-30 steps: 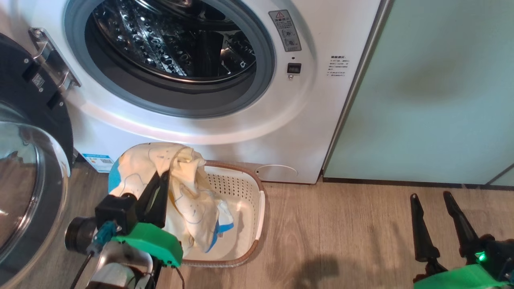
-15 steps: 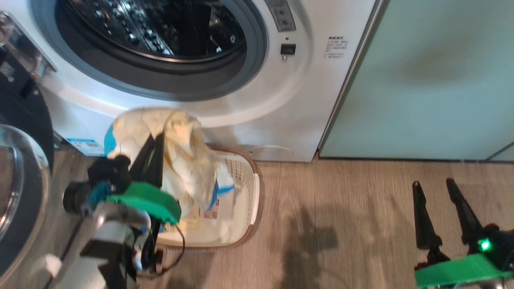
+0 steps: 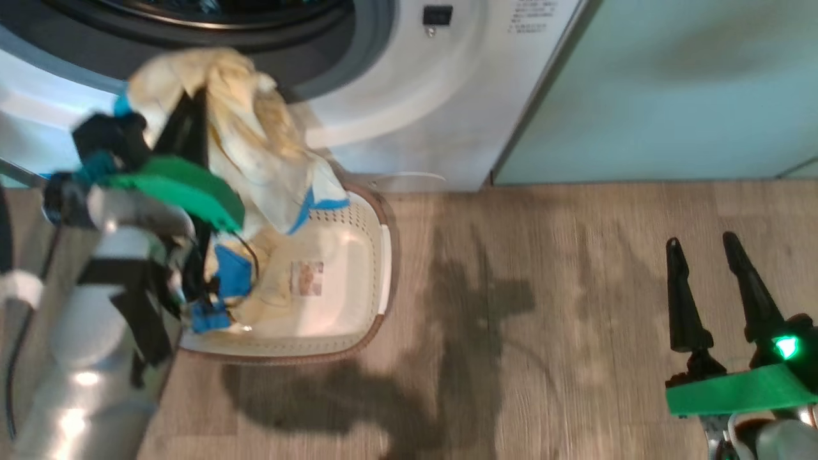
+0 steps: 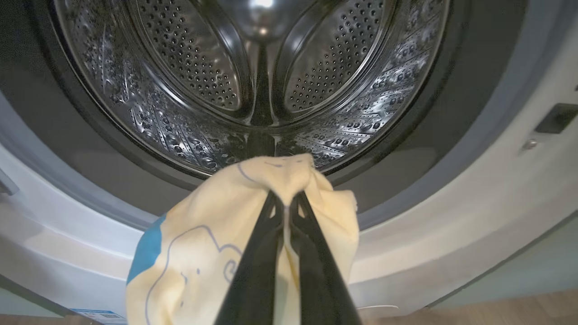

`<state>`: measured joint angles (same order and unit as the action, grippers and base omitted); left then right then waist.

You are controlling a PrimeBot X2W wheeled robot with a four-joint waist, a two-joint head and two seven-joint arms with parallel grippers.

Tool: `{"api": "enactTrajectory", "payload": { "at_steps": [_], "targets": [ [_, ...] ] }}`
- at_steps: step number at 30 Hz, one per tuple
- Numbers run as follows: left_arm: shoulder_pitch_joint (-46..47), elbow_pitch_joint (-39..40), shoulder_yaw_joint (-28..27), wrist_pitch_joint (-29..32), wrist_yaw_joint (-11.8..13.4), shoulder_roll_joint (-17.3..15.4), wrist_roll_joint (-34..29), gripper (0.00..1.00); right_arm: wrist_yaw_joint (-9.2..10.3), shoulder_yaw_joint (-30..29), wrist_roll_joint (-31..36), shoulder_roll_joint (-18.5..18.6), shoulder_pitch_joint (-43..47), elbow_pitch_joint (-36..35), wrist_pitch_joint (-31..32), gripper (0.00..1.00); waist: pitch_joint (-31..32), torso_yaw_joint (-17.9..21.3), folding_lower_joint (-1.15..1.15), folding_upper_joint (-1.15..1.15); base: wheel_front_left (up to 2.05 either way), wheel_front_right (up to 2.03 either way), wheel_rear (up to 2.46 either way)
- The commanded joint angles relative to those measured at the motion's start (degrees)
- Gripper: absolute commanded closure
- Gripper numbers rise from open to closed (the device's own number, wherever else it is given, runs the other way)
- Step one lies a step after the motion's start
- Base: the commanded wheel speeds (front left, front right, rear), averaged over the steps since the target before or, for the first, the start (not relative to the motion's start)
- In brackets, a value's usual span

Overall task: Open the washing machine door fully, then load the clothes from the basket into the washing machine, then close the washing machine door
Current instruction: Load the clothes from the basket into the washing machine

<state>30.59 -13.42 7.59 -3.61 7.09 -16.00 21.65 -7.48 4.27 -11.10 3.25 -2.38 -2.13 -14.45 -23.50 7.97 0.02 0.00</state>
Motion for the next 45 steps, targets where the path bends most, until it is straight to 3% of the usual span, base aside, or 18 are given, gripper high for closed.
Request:
{"api": "enactTrajectory", "payload": {
  "at_steps": [1, 14, 25, 34, 45],
  "targets": [
    [2.98, 1.19, -2.33, 0.42, -0.27, -2.81, 0.19, 1.00, -0.01, 1.04, -0.42, 0.50, -1.35, -2.05, -0.54, 0.00, -1.85, 1.25, -0.02, 0.00, 0.00, 0.00, 0.00],
    [19.41, -7.60, -3.65, 13.27, -4.36, -9.77, 3.84, 1.00, -0.01, 2.25, -2.43, -0.26, -4.35, -2.16, -0.54, 0.00, -8.10, 5.53, -0.02, 0.00, 0.00, 0.00, 0.00],
    [30.66, -12.25, -5.21, 23.94, -5.17, -16.65, 5.58, 1.00, -0.01, 3.94, -6.34, -0.36, -6.51, -1.66, -0.54, 0.00, -12.07, 10.96, -0.02, 0.00, 0.00, 0.00, 0.00],
    [36.31, -14.18, -6.06, 21.54, -4.33, -20.71, 3.58, 1.00, -0.01, 5.32, -8.50, -0.36, -7.65, -1.54, -0.54, 0.00, -15.37, 14.39, -0.02, 0.00, 0.00, 0.00, 0.00],
    [46.25, -15.98, -5.41, 4.16, -3.03, -22.74, -2.03, 1.00, -0.01, 5.88, -9.90, -0.36, -9.07, -1.66, -0.54, 0.00, -18.32, 16.28, -0.02, 0.00, 0.00, 0.00, 0.00]
  ]
}}
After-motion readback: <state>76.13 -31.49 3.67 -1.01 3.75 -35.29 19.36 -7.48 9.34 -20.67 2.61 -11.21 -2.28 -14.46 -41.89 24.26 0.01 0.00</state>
